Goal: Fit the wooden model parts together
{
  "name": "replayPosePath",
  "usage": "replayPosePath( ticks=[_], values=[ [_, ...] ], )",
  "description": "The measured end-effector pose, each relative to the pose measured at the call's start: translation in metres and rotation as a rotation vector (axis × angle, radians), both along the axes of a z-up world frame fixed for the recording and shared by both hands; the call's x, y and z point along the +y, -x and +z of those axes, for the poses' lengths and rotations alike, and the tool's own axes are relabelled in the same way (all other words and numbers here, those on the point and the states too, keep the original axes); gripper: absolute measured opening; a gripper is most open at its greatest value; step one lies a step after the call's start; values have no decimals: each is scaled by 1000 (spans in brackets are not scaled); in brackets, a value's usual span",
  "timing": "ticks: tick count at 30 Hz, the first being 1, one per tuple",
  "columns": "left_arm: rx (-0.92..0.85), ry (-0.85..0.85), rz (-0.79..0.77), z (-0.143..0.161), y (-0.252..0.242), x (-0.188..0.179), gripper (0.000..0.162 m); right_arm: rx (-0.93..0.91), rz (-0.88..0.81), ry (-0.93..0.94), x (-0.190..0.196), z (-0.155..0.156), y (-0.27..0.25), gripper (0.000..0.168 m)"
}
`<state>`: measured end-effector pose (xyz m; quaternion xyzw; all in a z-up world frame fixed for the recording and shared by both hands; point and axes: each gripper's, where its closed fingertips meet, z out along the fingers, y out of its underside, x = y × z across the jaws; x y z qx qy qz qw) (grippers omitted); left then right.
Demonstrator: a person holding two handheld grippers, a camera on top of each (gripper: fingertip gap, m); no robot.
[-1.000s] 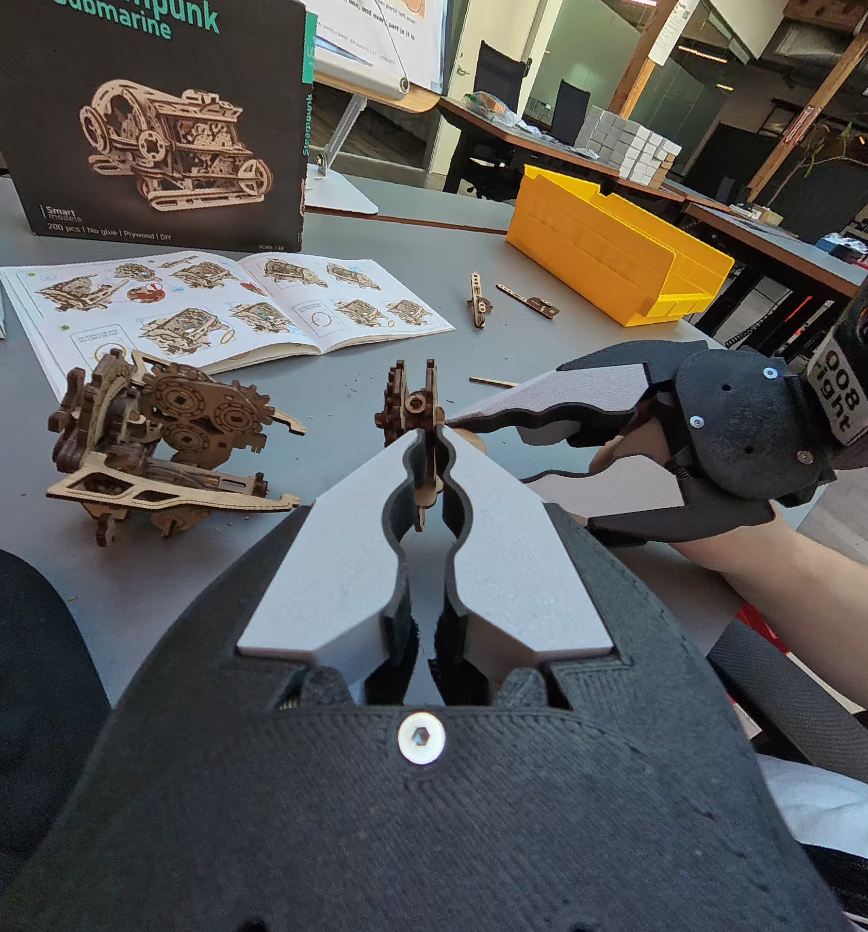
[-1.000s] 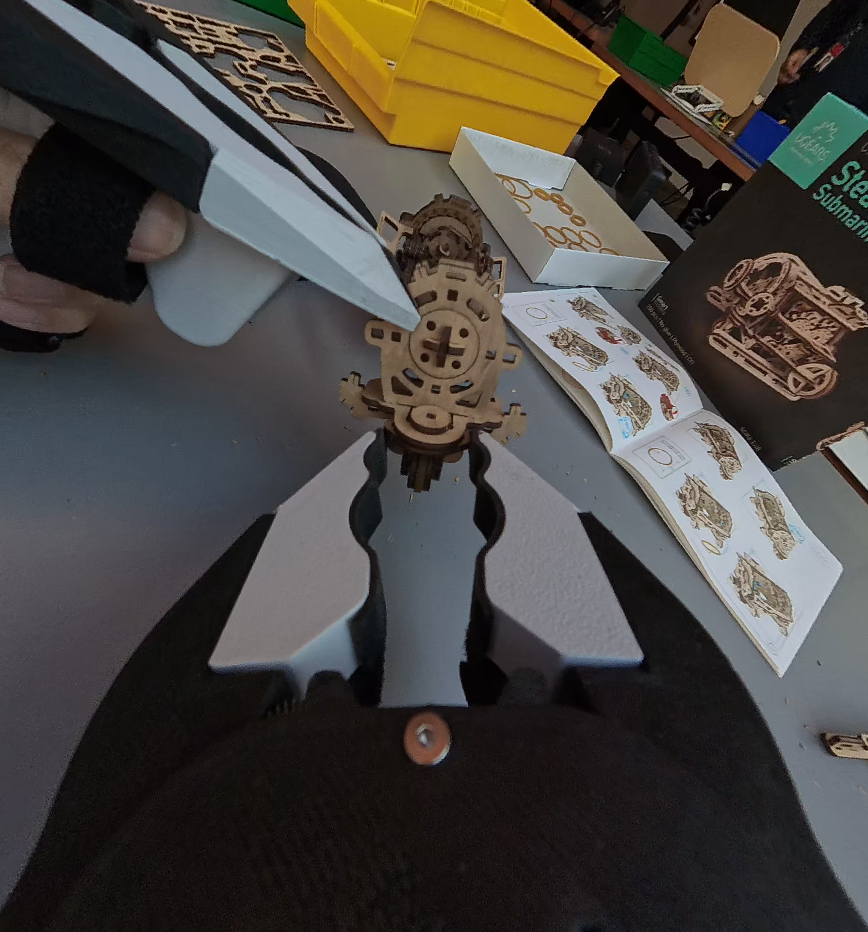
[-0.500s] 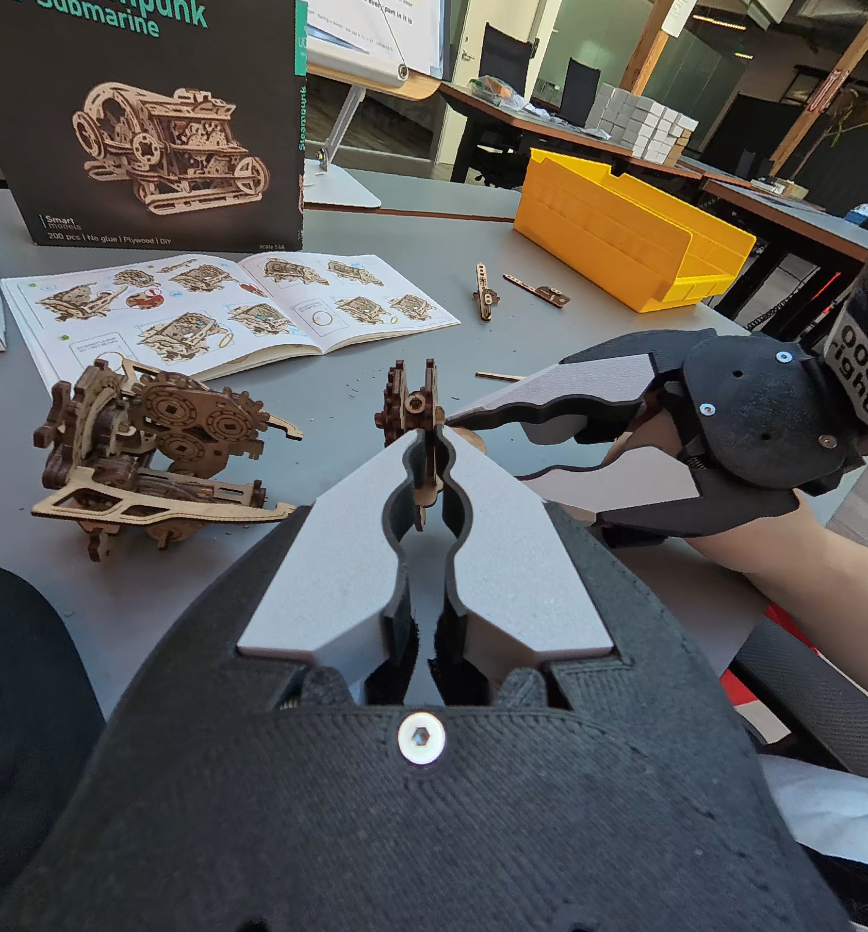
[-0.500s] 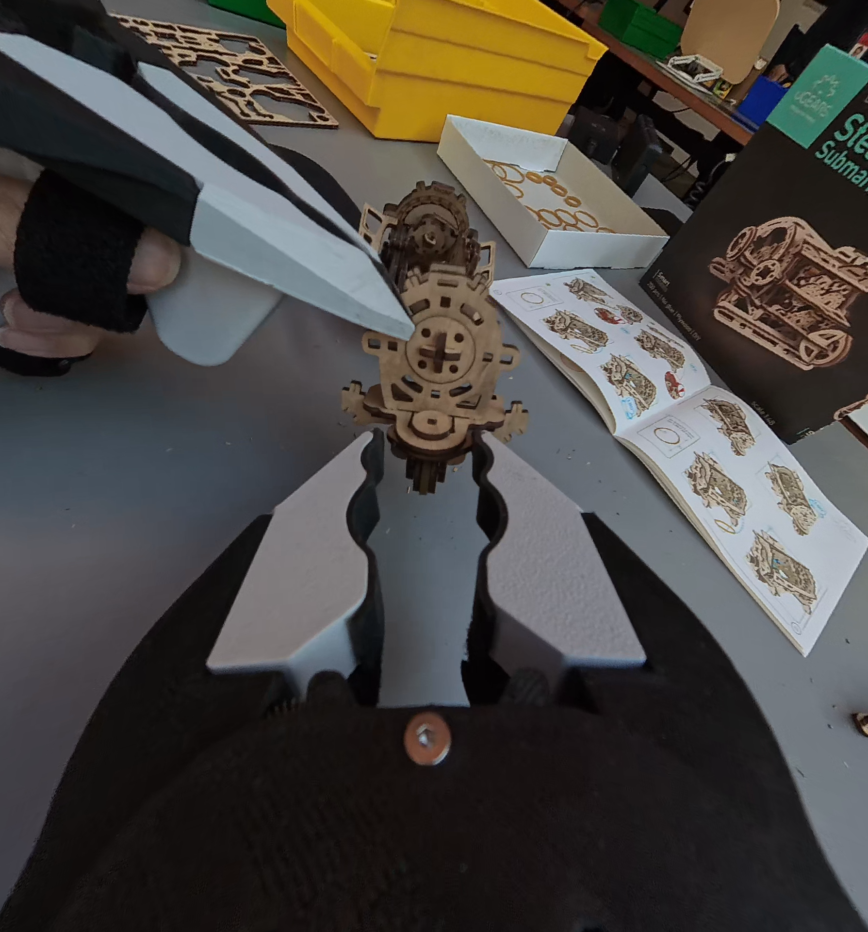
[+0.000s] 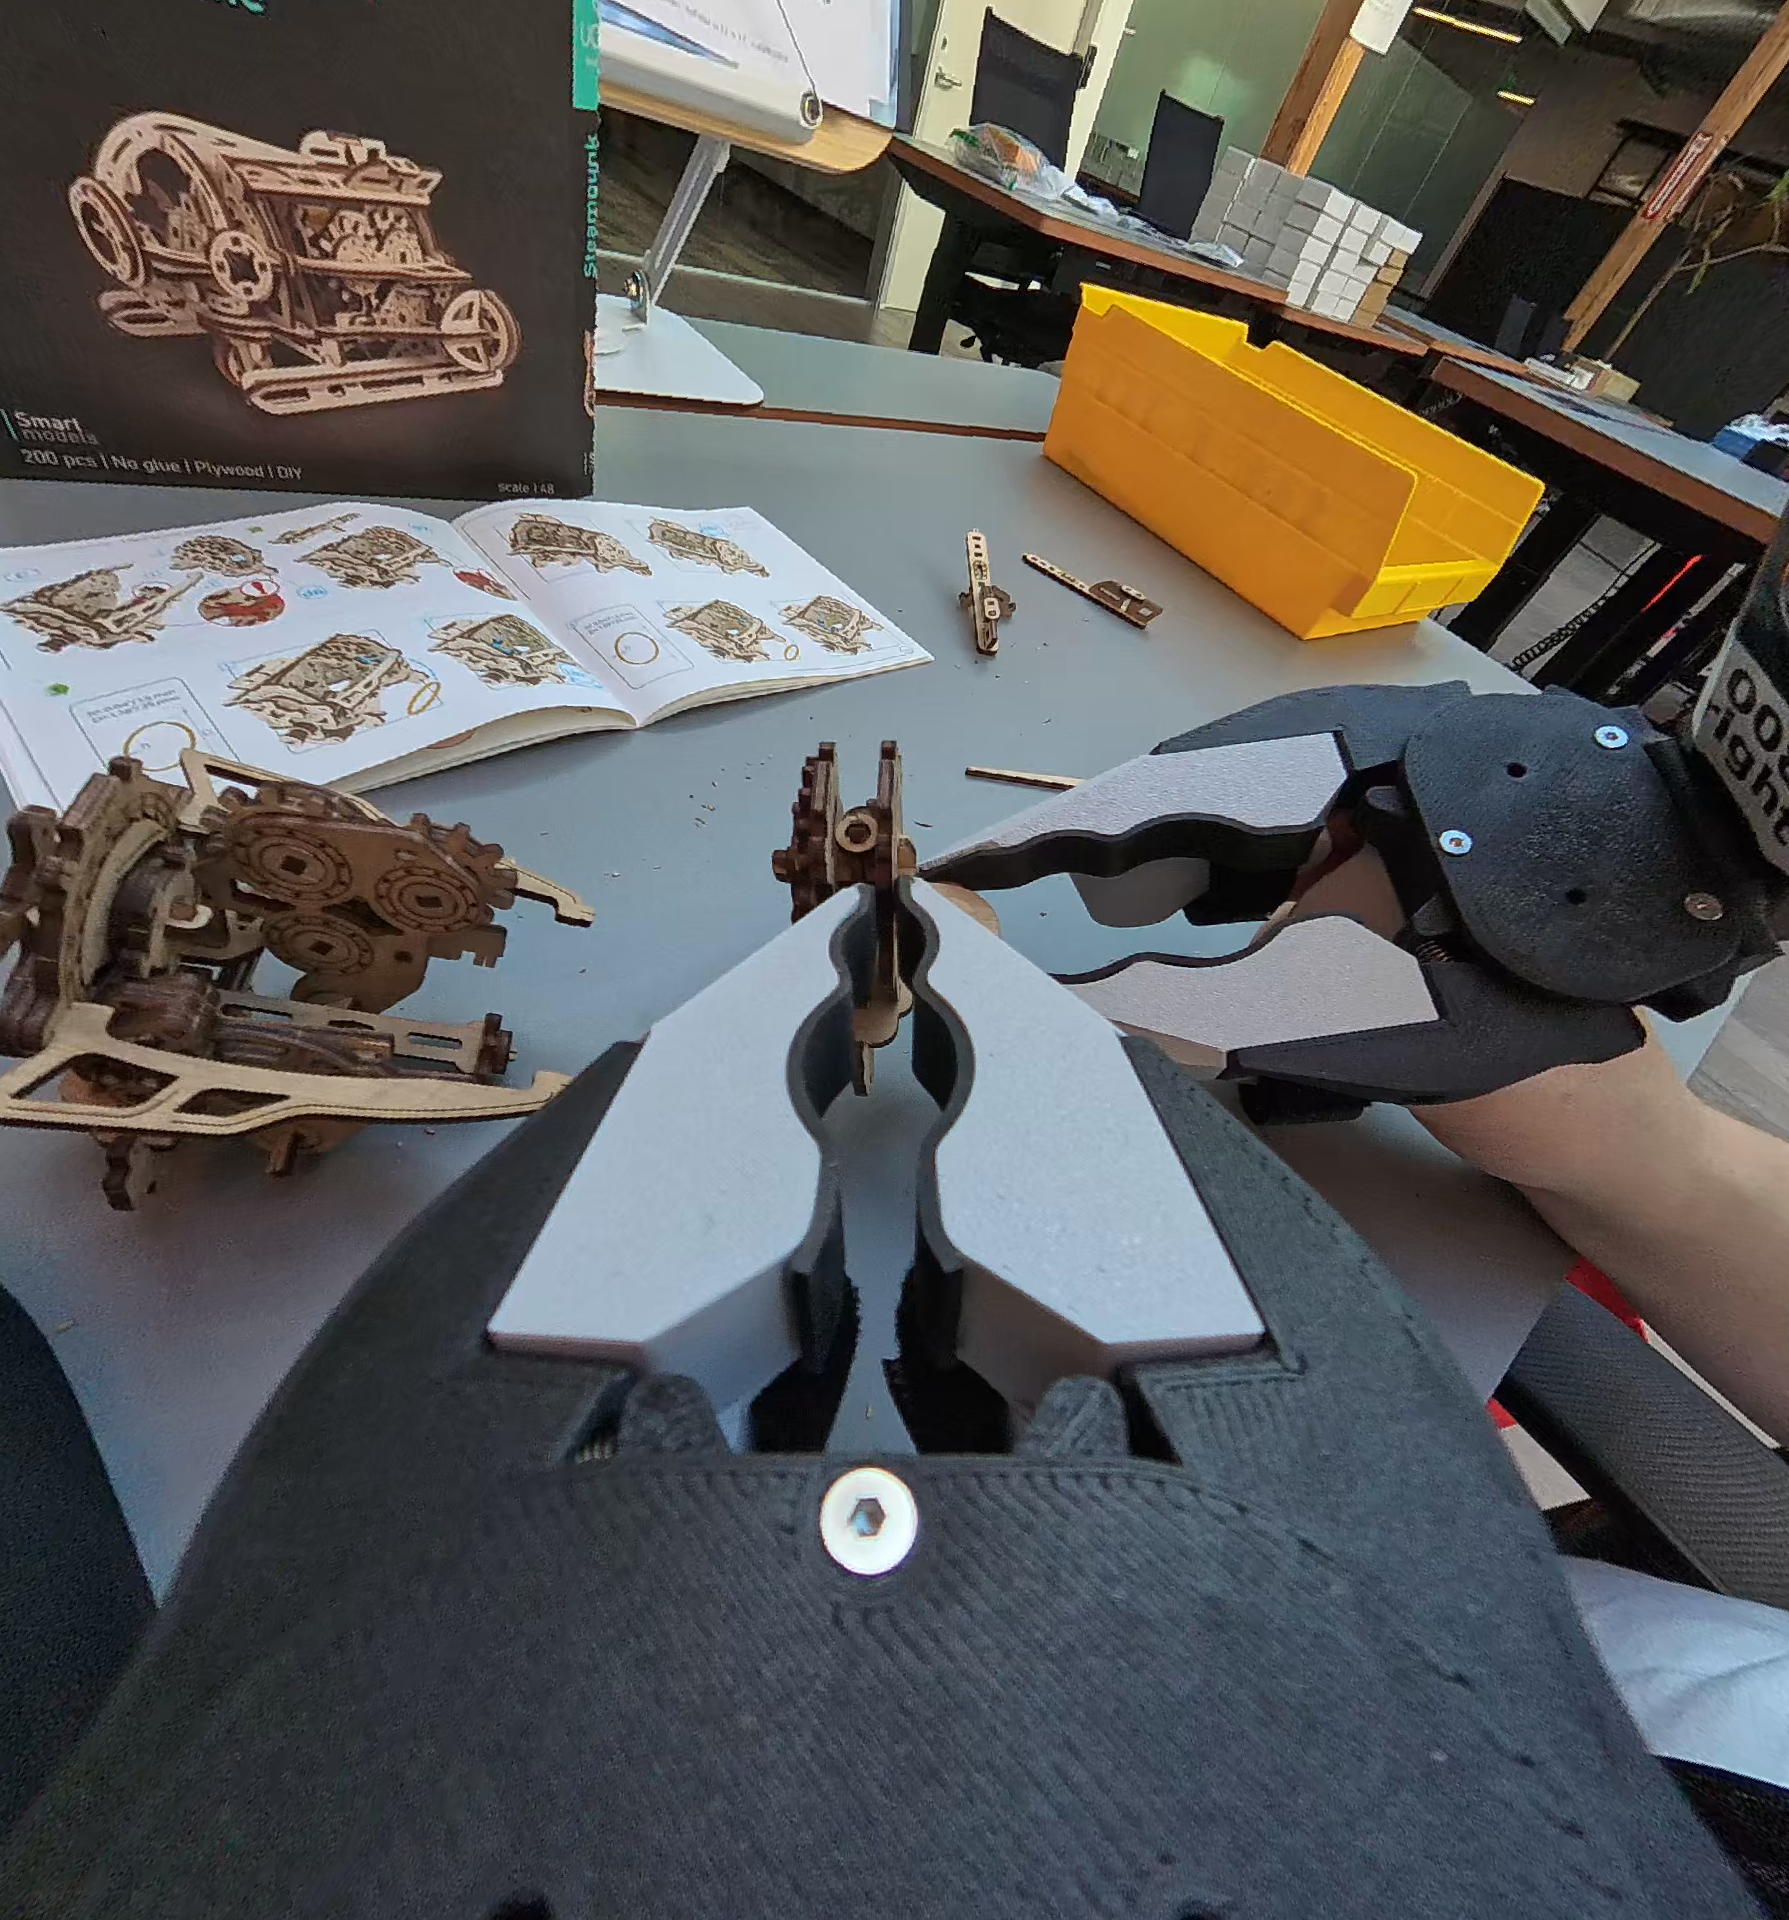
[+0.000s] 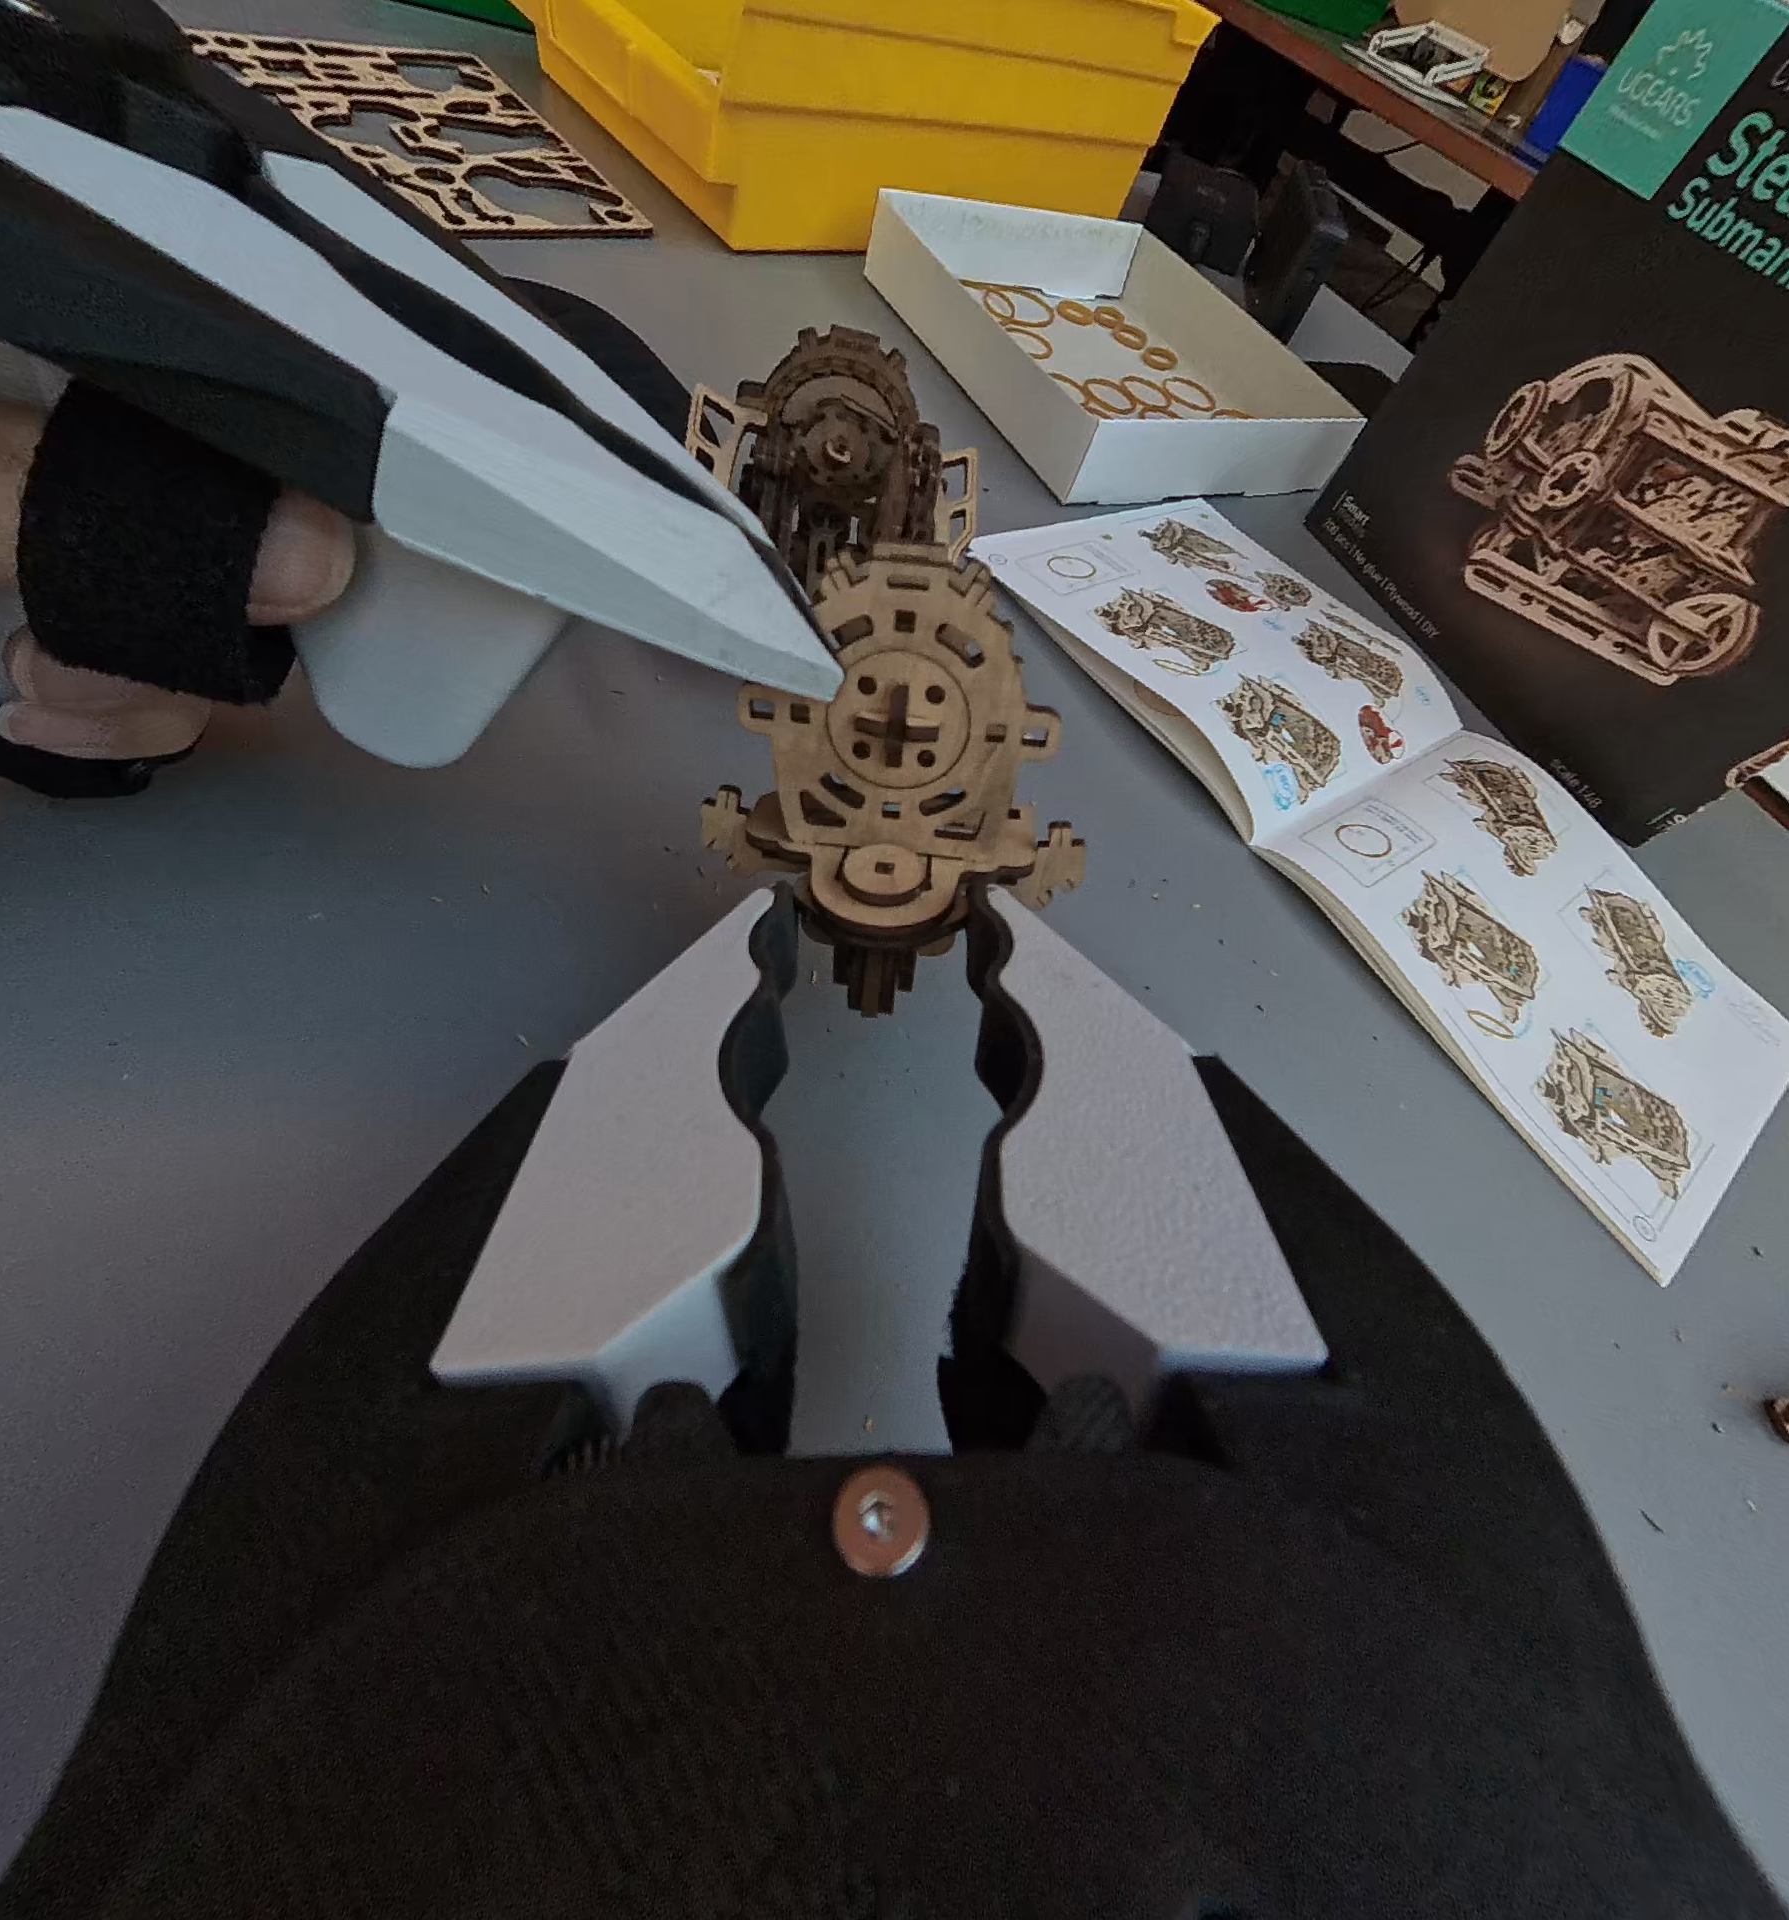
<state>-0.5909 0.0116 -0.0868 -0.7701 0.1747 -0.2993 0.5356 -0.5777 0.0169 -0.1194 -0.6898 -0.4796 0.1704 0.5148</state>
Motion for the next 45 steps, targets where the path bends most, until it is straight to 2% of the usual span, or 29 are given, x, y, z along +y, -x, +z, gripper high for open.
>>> replayPosePath(
  ticks=[11, 16, 20, 25, 29, 34, 41, 45],
  values=[
    [27, -47, 25, 6, 5, -4, 8, 8, -25, 7, 4, 0, -6, 31],
    [-9, -96, 31, 24, 11, -9, 12, 18, -34, 15, 5, 0, -9, 32],
    [-17, -165, 64, 47, 32, -9, 14, 33, -41, 21, 6, 1, -12, 32],
    [-23, -204, 160, 71, 90, 2, 21, 57, -48, 25, 7, 4, -15, 32],
    [-1, -111, 160, 55, 118, 16, 29, 61, -51, 29, 7, 5, -18, 32],
    [15, -36, 122, 37, 129, 32, 36, 92, -68, 38, 15, 12, -27, 32],
    [63, 38, 8, 27, 116, 57, 52, 159, -33, 135, 27, 28, -38, 32],
    [55, 85, -71, 24, 104, 68, 55, 126, -20, 98, 44, 43, -50, 32]
  ],
)
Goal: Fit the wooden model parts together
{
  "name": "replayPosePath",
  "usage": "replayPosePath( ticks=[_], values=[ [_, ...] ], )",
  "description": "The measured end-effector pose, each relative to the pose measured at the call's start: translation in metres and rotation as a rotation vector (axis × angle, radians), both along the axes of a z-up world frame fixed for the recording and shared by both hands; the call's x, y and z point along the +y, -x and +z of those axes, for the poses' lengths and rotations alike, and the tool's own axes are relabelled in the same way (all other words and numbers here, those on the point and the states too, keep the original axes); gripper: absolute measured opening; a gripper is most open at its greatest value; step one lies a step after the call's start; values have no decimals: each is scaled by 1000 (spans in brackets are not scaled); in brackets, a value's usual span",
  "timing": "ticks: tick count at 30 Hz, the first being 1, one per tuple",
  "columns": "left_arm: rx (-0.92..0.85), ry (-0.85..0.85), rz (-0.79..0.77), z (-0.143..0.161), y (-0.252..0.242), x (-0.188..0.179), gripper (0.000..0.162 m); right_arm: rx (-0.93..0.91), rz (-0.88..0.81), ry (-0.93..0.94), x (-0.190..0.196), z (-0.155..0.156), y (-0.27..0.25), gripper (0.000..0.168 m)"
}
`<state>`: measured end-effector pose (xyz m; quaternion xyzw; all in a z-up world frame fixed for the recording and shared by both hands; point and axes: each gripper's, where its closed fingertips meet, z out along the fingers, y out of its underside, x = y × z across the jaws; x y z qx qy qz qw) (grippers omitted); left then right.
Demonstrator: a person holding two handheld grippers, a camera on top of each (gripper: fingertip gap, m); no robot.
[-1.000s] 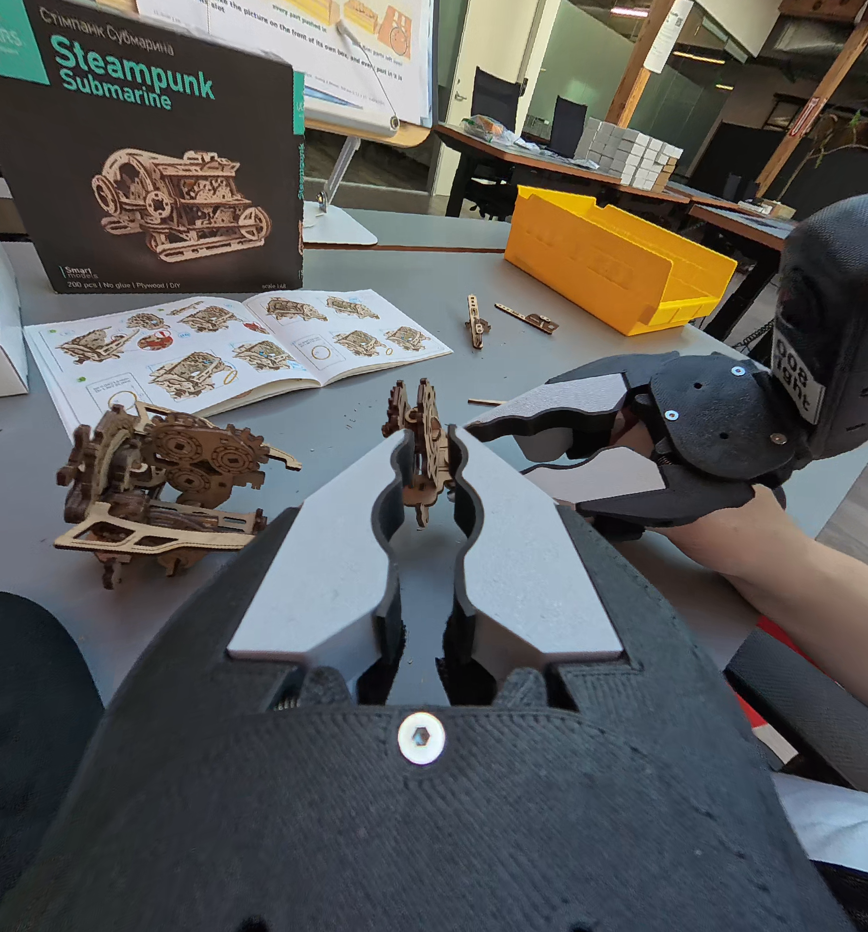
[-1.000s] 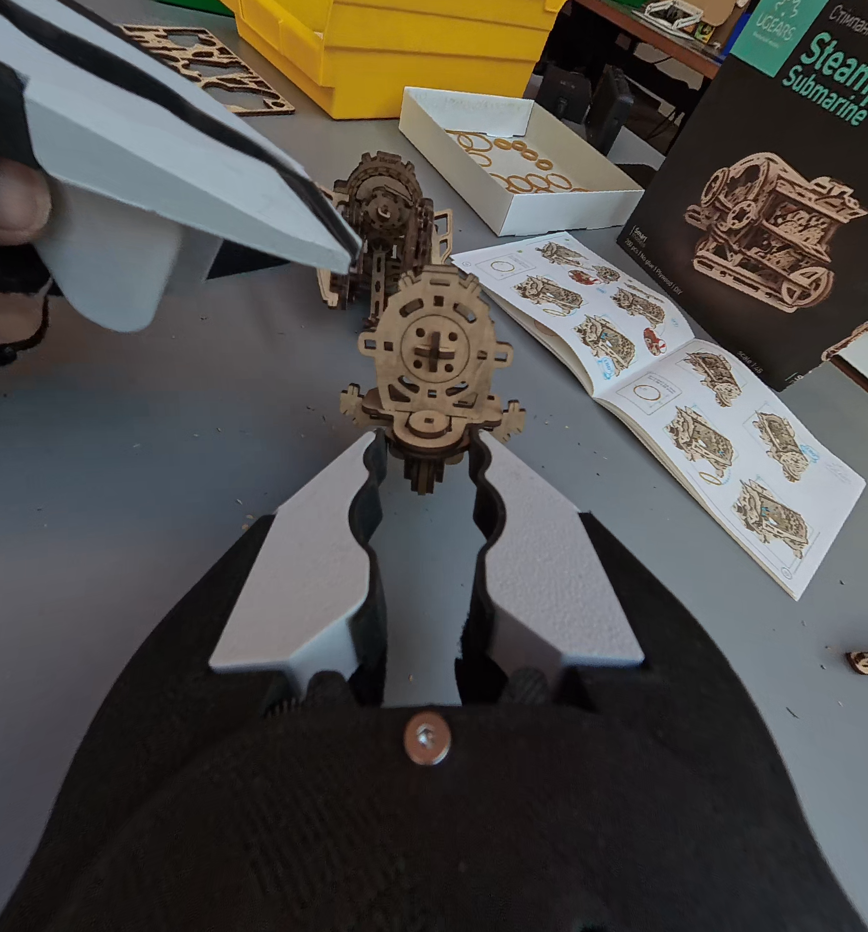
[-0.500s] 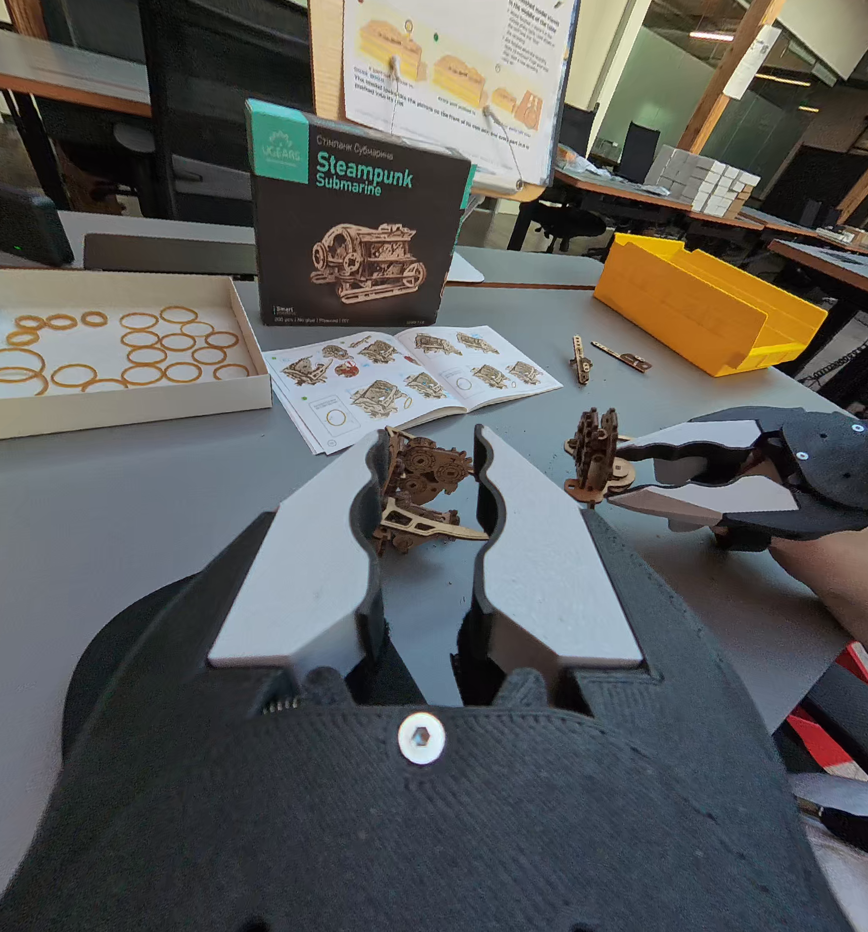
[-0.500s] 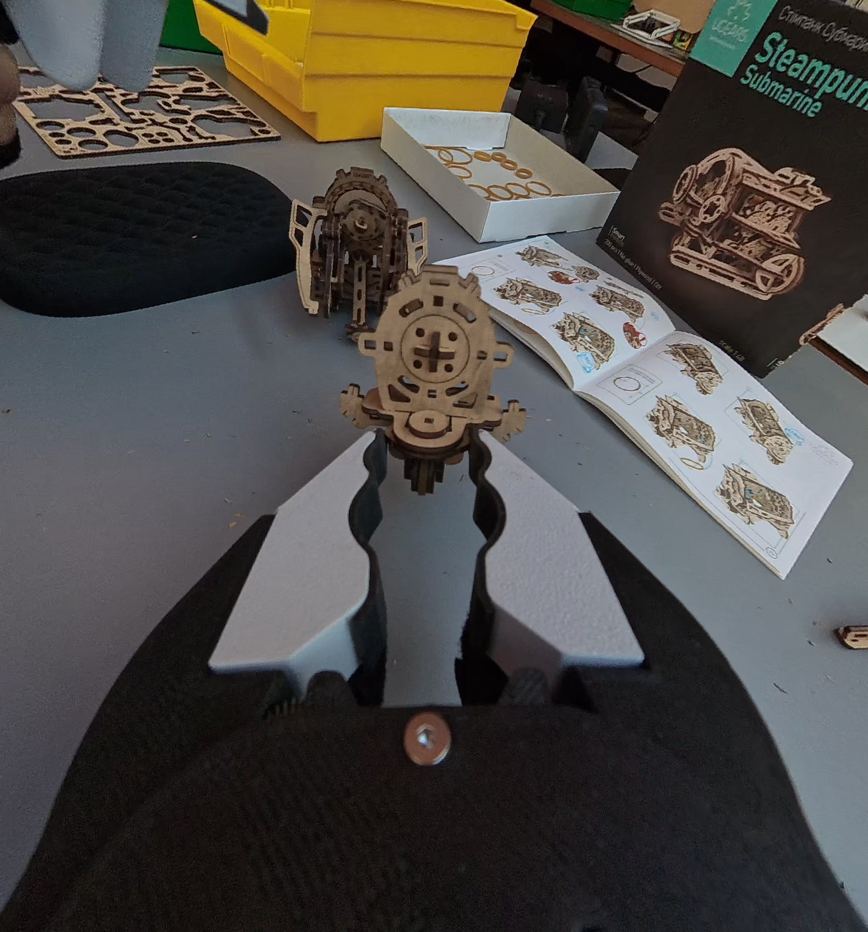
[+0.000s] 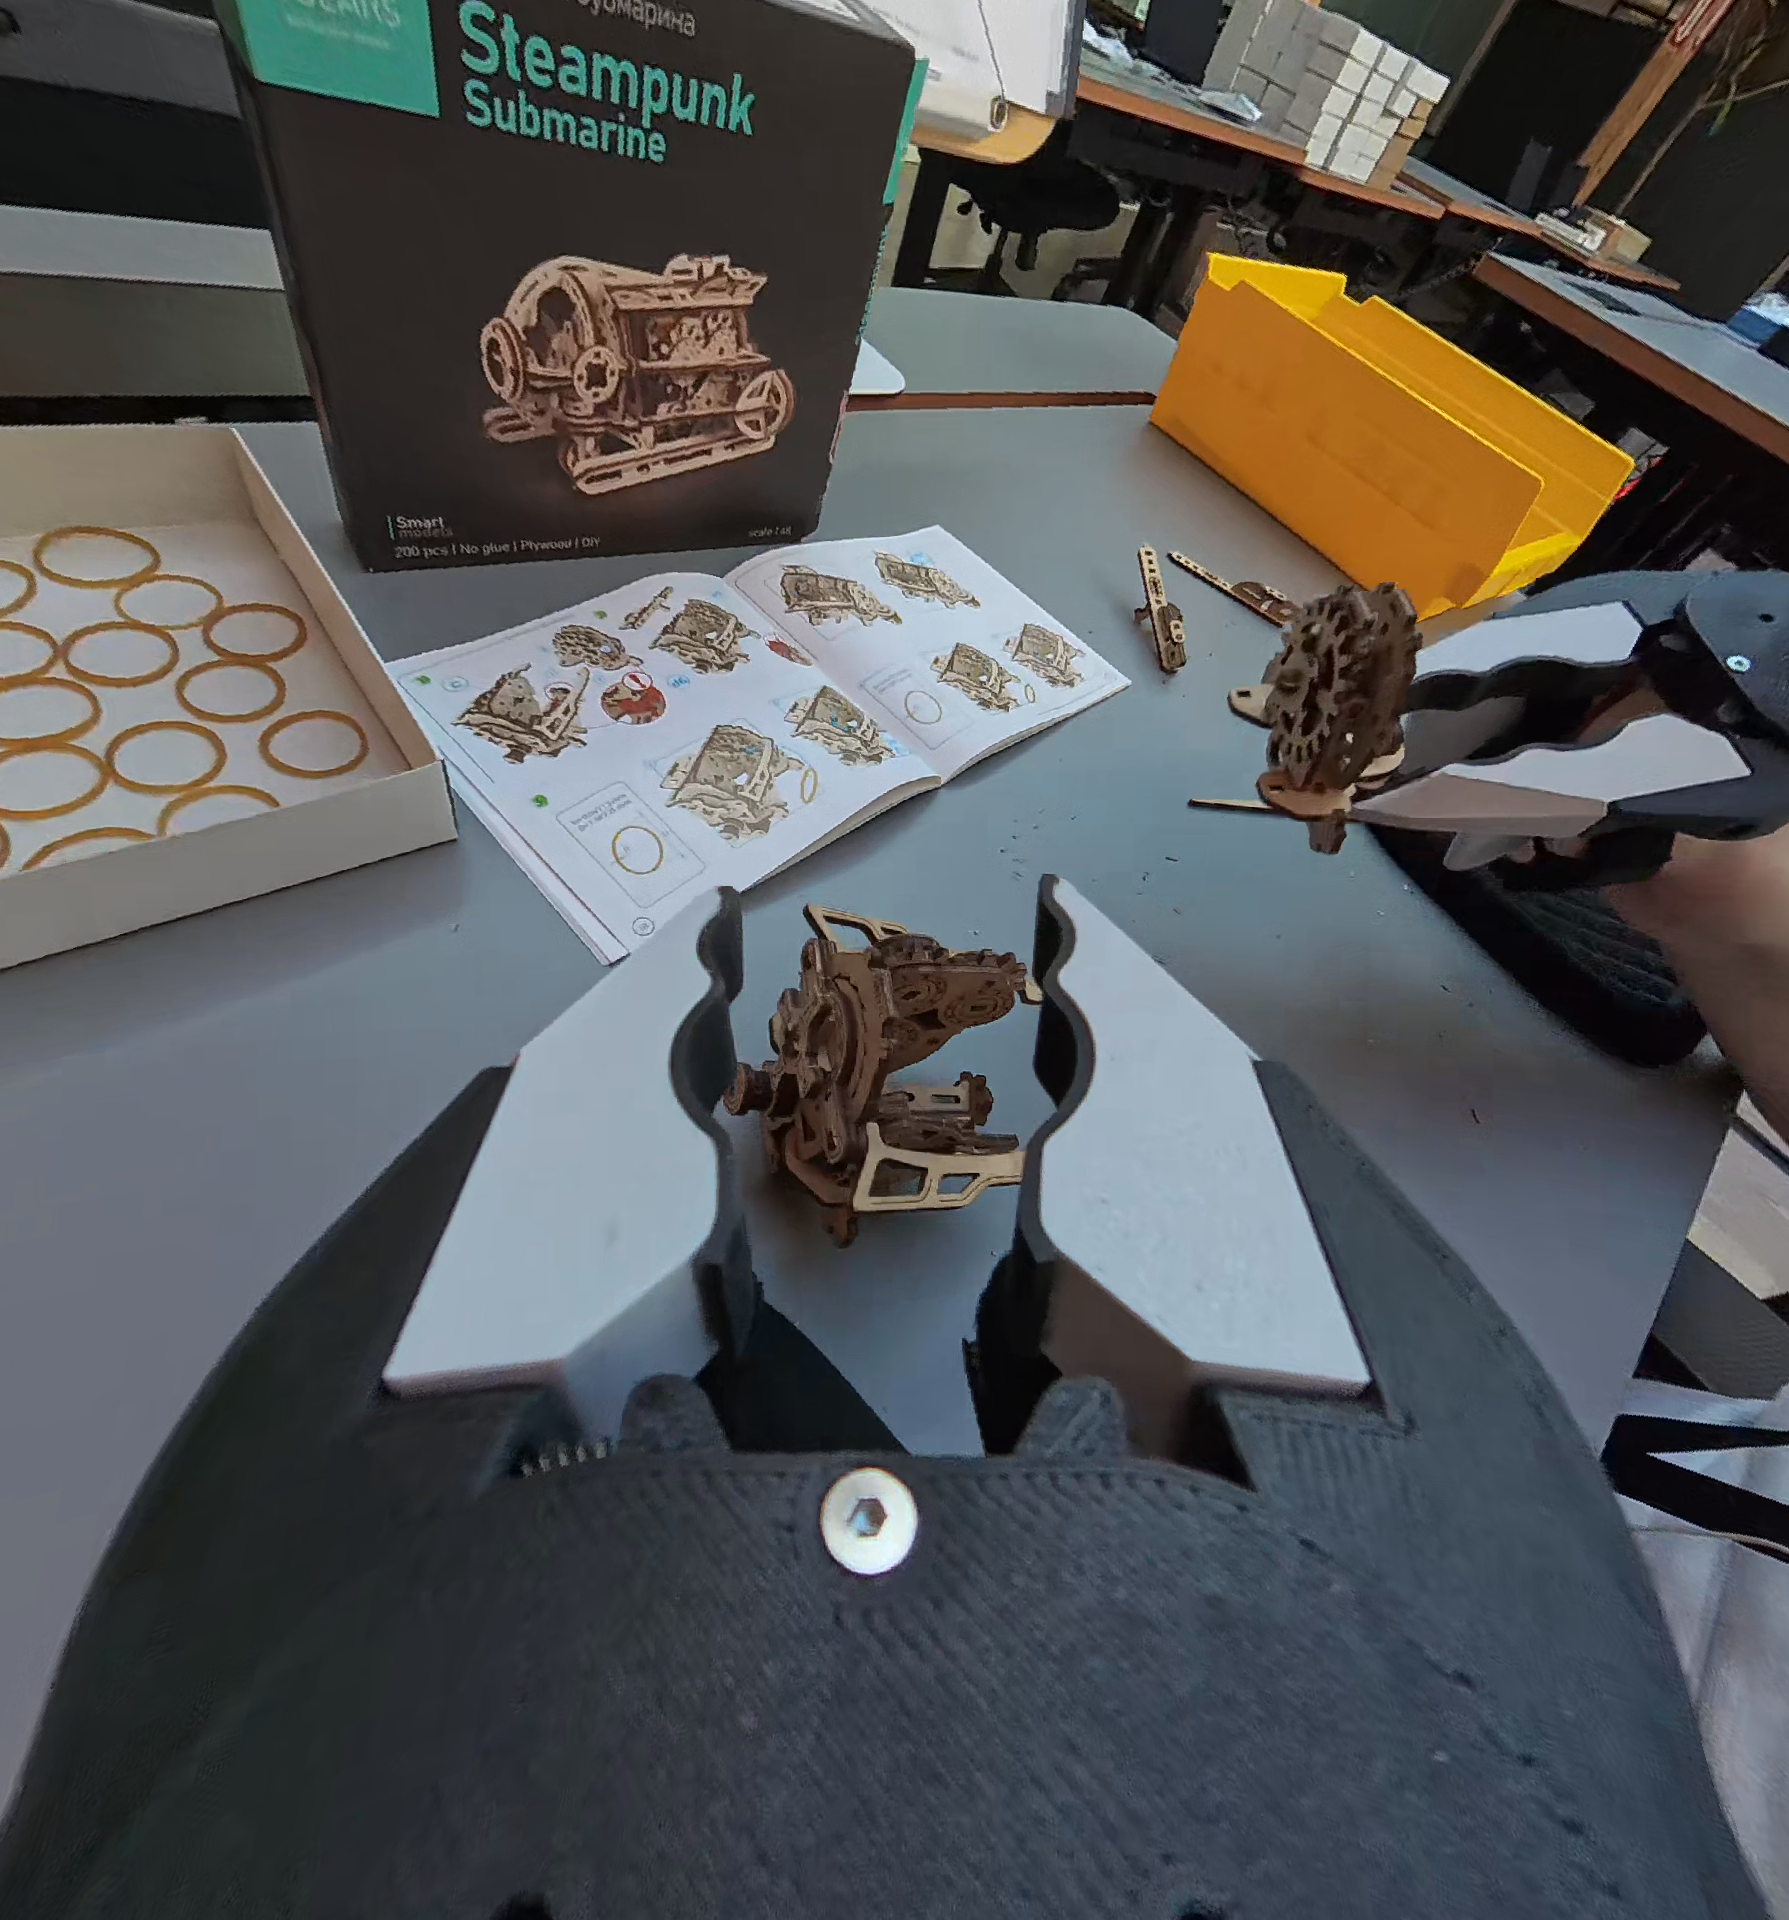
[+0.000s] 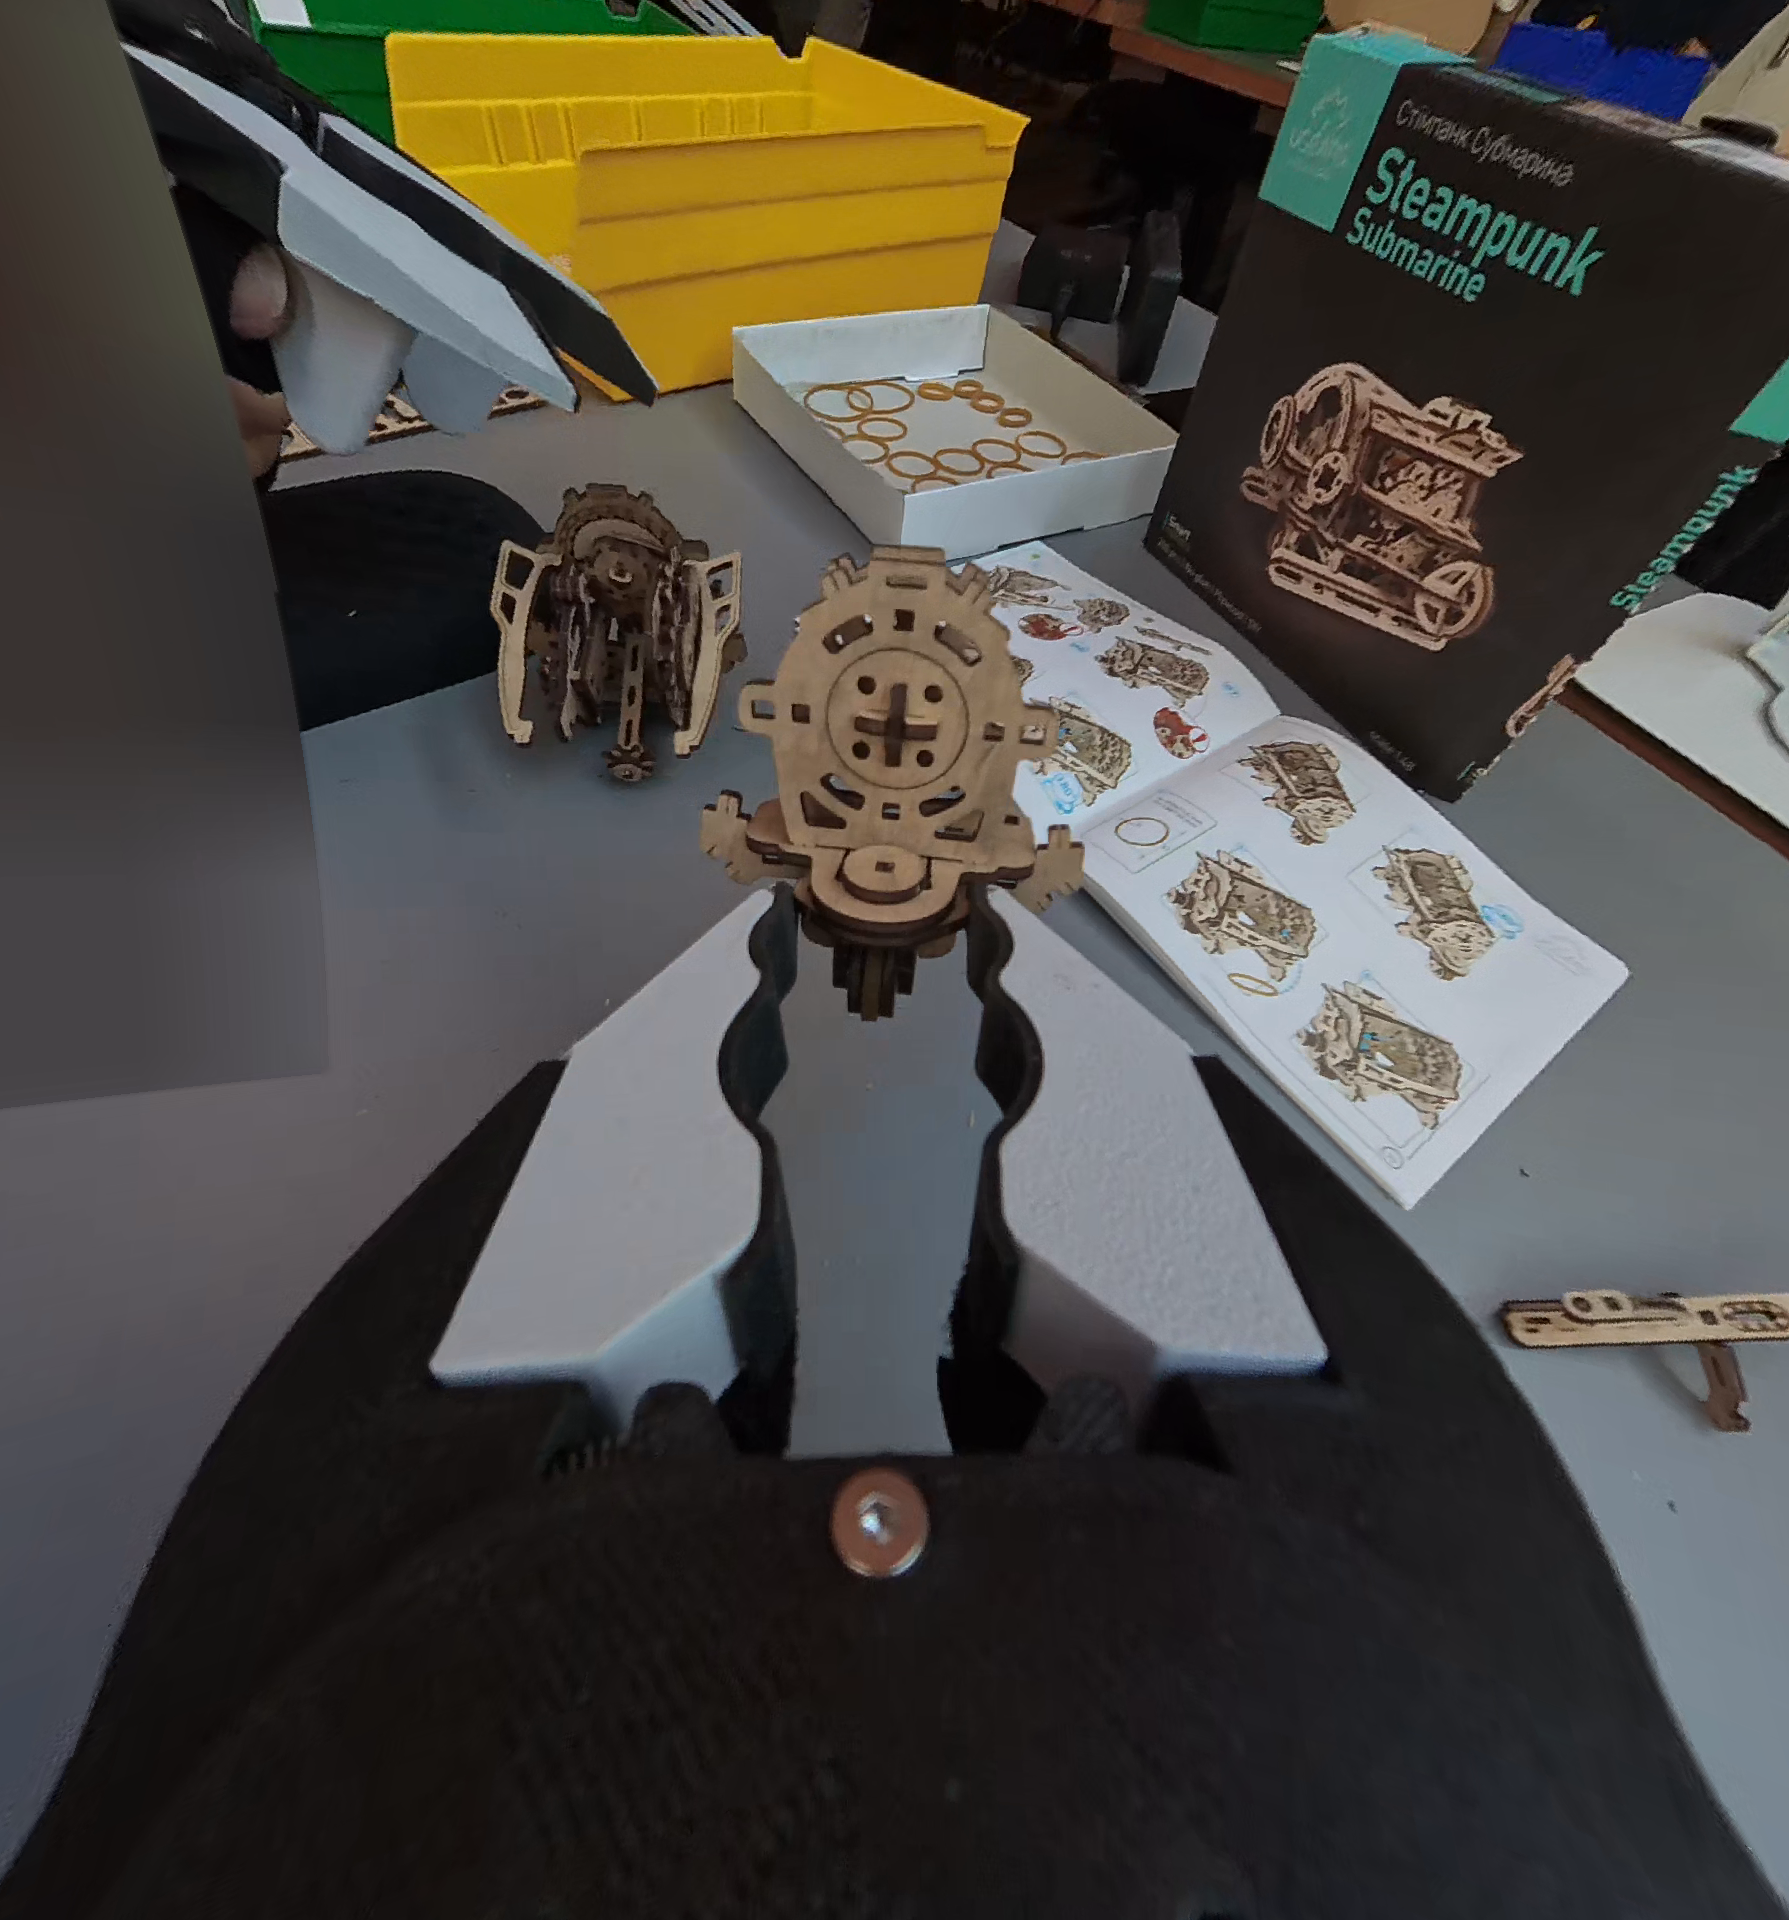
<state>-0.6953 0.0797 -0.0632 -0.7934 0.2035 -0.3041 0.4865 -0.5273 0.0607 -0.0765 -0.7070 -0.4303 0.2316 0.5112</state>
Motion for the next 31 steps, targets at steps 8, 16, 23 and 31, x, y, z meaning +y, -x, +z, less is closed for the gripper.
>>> replayPosePath(
  ticks=[8, 16, 23, 31],
  values=[
    [12, 30, -151, 9, -8, 27, 55, 8, 40, 20, 44, 6, -12, 32],
    [70, -19, -287, -11, 4, 23, 52, 91, 77, 130, 47, -13, -10, 31],
    [-140, -83, -389, 16, -2, 7, 53, 162, 83, 188, 44, -13, -16, 31],
    [-208, -65, -425, 16, -4, 5, 49, 186, 74, 185, 44, -9, -22, 32]
  ],
)
